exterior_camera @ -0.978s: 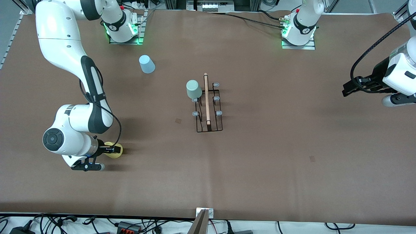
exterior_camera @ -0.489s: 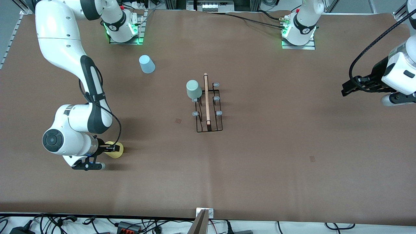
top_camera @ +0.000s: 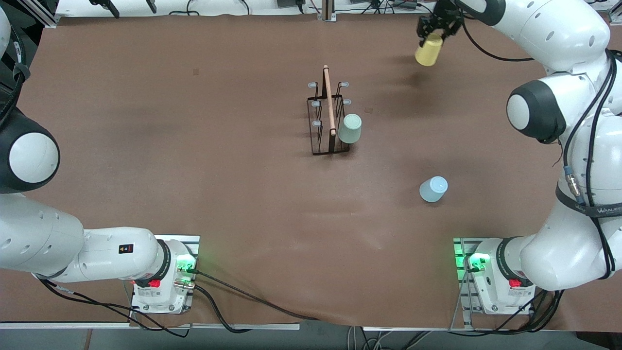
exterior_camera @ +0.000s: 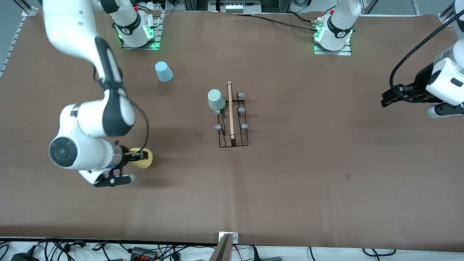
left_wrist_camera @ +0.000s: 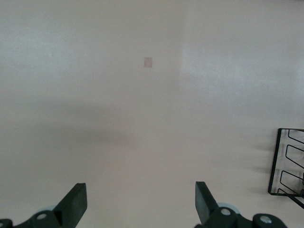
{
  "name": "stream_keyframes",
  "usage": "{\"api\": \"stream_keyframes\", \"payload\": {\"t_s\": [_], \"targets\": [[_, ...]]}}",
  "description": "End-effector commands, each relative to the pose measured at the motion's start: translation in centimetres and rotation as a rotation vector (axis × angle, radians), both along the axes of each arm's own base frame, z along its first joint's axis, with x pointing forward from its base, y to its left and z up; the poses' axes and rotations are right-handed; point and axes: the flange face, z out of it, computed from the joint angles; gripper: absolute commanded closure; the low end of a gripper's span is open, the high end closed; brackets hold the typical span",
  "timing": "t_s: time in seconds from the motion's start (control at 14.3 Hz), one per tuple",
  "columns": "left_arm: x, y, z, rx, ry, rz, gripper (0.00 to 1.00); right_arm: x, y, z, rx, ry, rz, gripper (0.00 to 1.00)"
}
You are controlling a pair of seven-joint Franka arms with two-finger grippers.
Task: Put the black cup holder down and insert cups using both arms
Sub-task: 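Lift the yellow cup and carry it to the rack with the right gripper, then lower the yellow cup onto a rack peg and open the right gripper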
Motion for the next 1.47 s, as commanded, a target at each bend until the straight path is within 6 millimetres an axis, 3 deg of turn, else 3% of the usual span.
{"api": "stream_keyframes", "payload": {"t_s": [0.0, 0.21, 0.49, 0.84, 0.98, 1.4], "targets": [[-0.7, 0.1, 0.4, 0.017, -0.003, 0.007, 0.0, -2.1, 7.1, 1.2, -0.013, -0.01, 0.004, 0.82], [-0.7, 0.1, 0.4, 0.015, -0.003, 0.007, 0.0, -5.3, 14.2, 1.7, -0.023, -0.015, -0.021, 0.82], [-0.7, 0.0, 0.4, 0.013, -0.004, 0.002, 0.0, -9.3, 21.1, 1.7, -0.032, -0.006, -0.039, 0.82], [-0.7, 0.5, 0.3, 0.018, -0.003, 0.008, 0.0, -10.1, 23.4, 2.0, 0.056, 0.002, -0.093, 0.82], [-0.7, 0.6, 0.4, 0.018, -0.005, 0.01, 0.0, -11.3, 25.4, 2.2, 0.08, -0.002, -0.075, 0.82], [-0.6, 1.1, 0.2, 0.017, 0.002, 0.019, 0.0, -11.4, 25.5, 0.4, 0.057, 0.01, -0.064, 0.82]]}}
